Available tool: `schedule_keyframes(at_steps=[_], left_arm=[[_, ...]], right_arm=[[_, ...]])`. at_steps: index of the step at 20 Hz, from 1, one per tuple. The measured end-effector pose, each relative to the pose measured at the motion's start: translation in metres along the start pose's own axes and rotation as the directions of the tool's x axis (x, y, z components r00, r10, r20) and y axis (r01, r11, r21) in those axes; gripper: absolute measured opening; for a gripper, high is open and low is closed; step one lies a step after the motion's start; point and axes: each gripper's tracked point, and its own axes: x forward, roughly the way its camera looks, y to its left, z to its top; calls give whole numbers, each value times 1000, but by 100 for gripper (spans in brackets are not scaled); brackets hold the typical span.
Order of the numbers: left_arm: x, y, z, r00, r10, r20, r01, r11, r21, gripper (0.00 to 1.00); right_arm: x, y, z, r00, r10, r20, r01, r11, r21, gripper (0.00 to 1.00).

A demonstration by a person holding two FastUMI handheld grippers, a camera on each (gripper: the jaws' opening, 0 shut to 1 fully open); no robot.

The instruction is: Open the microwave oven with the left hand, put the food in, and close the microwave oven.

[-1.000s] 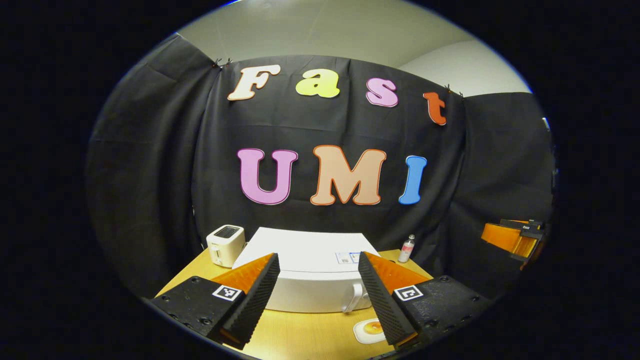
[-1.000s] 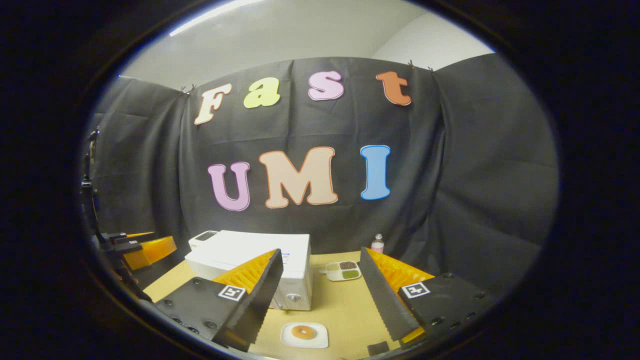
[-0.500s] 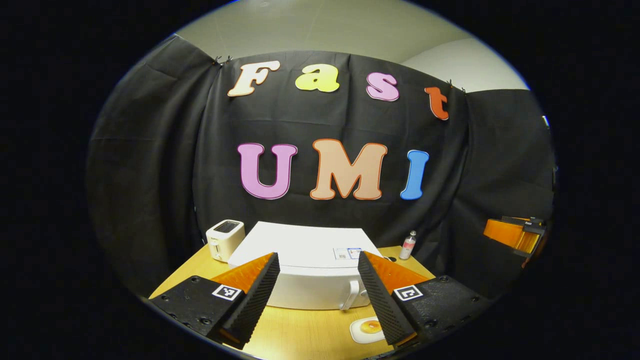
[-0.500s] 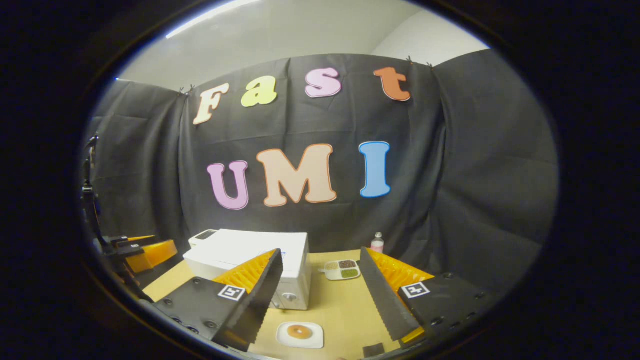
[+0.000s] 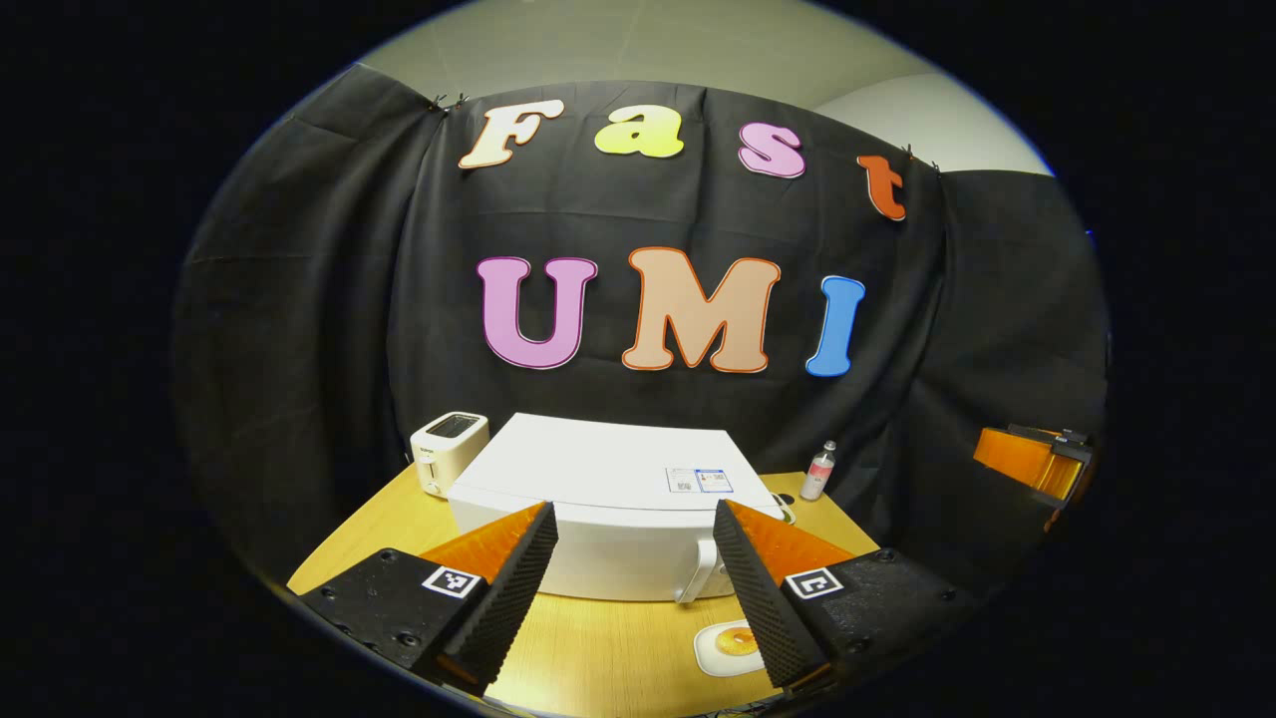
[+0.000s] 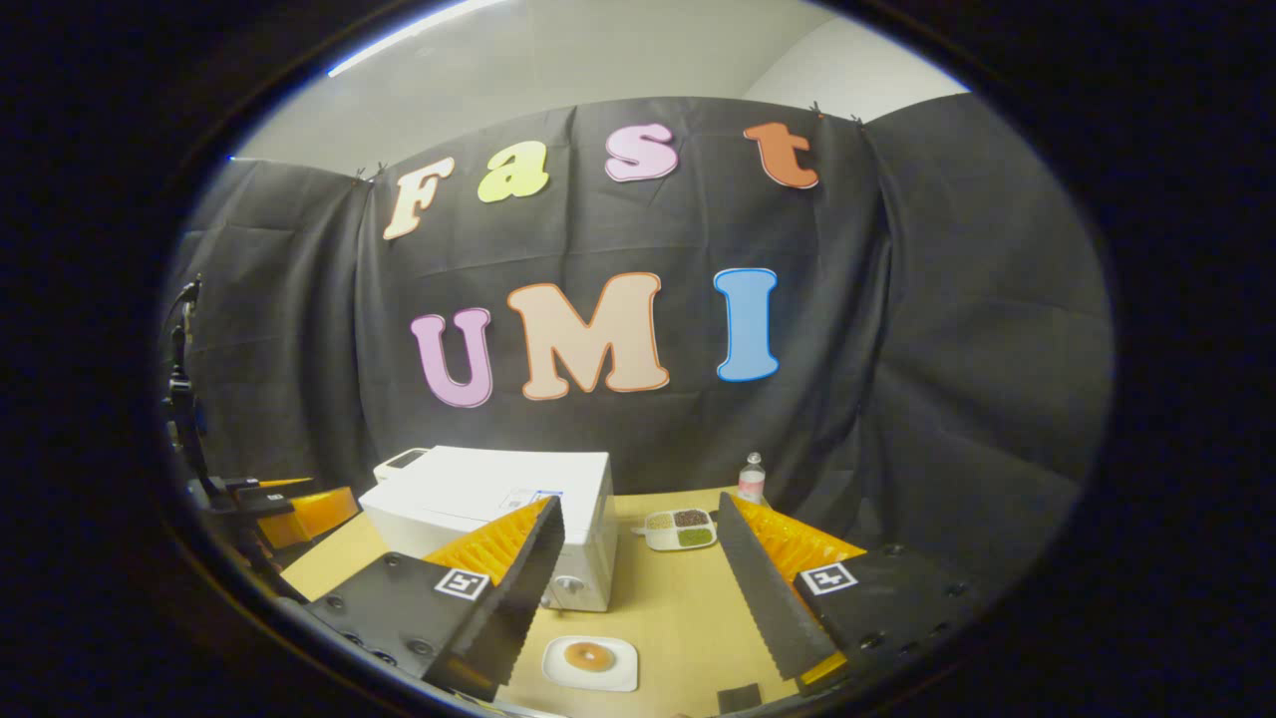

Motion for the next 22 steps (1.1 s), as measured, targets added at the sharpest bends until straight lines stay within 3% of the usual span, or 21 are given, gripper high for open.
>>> schedule_keyframes(at_steps=[8, 9, 11, 13, 14, 15, 16, 22], left_arm=[[16, -9, -21, 1000, 4, -28, -3, 999, 36, 95], [20, -12, -26, 999, 1, -34, 0, 999, 43, 95], [26, -16, -36, 999, -8, -50, 11, 998, 57, 95], [33, -22, -52, 997, -25, -74, 30, 997, 68, 95], [38, -26, -60, 995, -35, -89, 41, 997, 68, 95], [41, -30, -69, 993, -47, -105, 54, 996, 67, 95], [45, -34, -77, 991, -58, -121, 66, 996, 64, 95], [65, -51, -136, 963, -107, -246, 122, 991, 46, 96]], right_arm=[[7, -12, -1, 1000, -10, -9, 11, 1000, 3, 97], [7, -15, -2, 1000, -16, -11, 16, 1000, 1, 92], [7, -23, -2, 999, -31, -14, 32, 1000, 1, 97], [8, -30, -2, 999, -51, -15, 51, 999, 4, 97], [7, -33, -3, 998, -60, -17, 60, 998, 7, 92], [7, -37, -3, 997, -69, -20, 69, 998, 9, 96], [6, -39, -4, 997, -78, -23, 78, 997, 10, 92], [2, -54, -12, 992, -120, -43, 121, 993, 11, 92]])
